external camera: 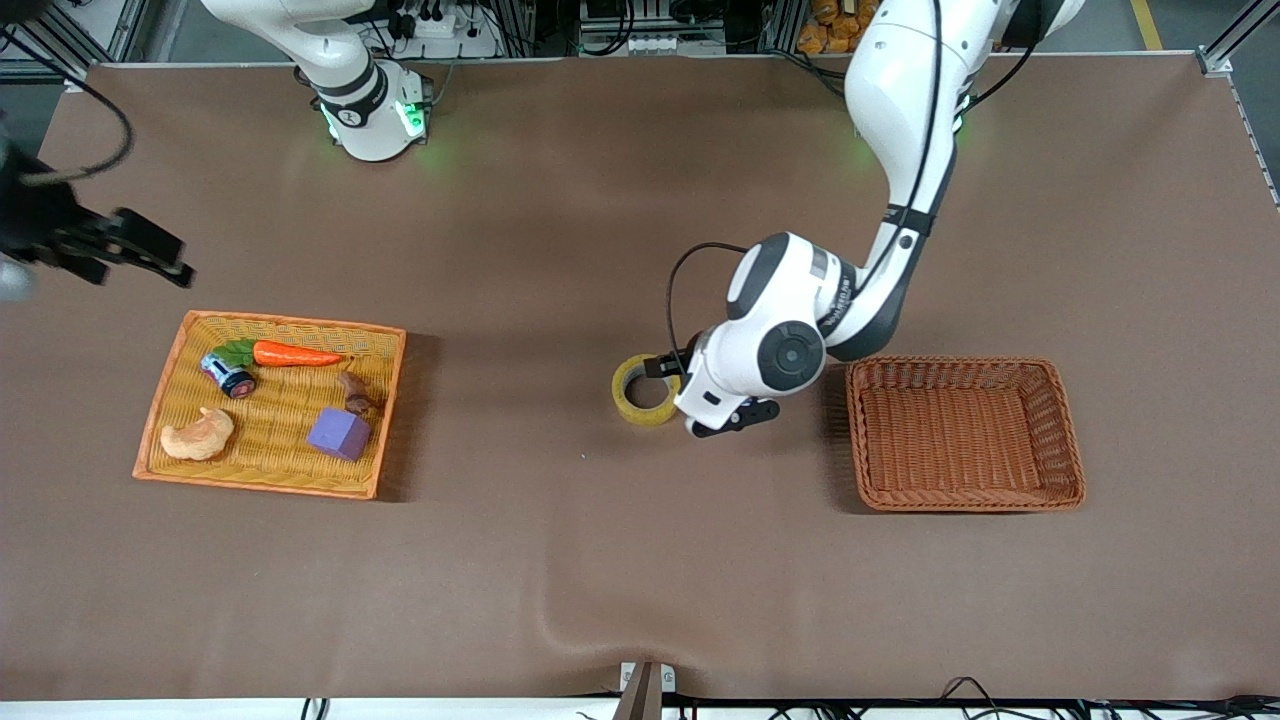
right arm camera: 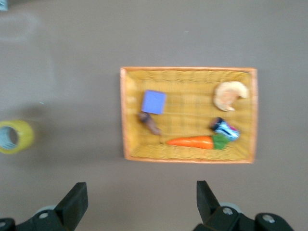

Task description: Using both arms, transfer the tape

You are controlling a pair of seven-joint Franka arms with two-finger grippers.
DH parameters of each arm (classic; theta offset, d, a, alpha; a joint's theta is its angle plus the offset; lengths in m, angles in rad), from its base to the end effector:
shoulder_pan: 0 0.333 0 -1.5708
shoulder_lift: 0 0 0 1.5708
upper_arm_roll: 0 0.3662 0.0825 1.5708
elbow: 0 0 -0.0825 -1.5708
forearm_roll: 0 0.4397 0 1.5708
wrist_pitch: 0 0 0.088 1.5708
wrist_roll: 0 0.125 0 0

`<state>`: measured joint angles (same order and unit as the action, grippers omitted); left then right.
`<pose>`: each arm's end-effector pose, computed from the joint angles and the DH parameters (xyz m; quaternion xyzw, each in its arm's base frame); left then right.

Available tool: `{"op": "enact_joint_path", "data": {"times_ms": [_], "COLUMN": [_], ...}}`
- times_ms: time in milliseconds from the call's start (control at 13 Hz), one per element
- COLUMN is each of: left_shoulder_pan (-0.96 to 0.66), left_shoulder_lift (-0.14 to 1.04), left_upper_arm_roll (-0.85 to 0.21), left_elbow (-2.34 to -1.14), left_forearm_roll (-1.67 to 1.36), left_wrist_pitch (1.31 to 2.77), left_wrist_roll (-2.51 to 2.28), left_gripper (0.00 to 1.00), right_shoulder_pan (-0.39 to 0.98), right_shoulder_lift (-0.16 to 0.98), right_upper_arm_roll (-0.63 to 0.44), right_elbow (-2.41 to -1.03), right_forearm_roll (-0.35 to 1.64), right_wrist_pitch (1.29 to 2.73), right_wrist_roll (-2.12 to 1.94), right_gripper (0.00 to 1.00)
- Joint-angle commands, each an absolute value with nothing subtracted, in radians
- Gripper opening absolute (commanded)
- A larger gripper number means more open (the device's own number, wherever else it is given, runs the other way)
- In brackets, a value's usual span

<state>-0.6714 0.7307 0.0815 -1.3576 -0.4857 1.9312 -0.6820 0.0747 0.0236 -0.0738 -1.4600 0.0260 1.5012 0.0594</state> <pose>0.6351 -0.4897 0.2755 0.9690 0.1387 -0.1732 0.1091 0.6121 0.0046 0.6943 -0.9995 0.0282 -0.0085 0.0124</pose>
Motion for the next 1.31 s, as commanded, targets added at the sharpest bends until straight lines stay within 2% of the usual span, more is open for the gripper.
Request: {"op": "enact_joint_path", "data": {"times_ms": [0,154,385,692,1231], "left_shoulder_pan": [-0.716,-0.716,-0.721,-0.726,-0.768], "left_shoulder_lift": [0.800,0.822,0.821,0.824,0.877], "left_upper_arm_roll": [0.100,0.103,0.097,0.095,0.094], "left_elbow": [-1.347,-1.345,-1.348,-1.345,-1.347], "left_forearm_roll": [-0.460,-0.448,-0.283,-0.265,-0.264], "left_wrist_pitch": [1.970,2.012,2.013,2.022,2.169], "left_wrist_roll": [-0.753,-0.743,-0.730,-0.762,-0.913], "left_gripper": [1.00,1.00,1.00,1.00,1.00], "right_shoulder_pan": [-0.006,-0.046,-0.026,-0.028,-0.023], "right_shoulder_lift": [-0.006,-0.006,-0.003,0.006,0.009], "right_upper_arm_roll": [-0.054,-0.066,-0.140,-0.140,-0.133], "right_elbow": [-1.471,-1.459,-1.448,-1.422,-1.425], "right_forearm_roll": [-0.028,-0.003,0.038,0.034,0.037], "right_wrist_pitch": [1.488,1.459,1.431,1.395,1.394], "right_wrist_roll": [-0.073,-0.078,-0.078,-0.061,-0.015], "right_gripper": [1.00,1.00,1.00,1.00,1.00]}}
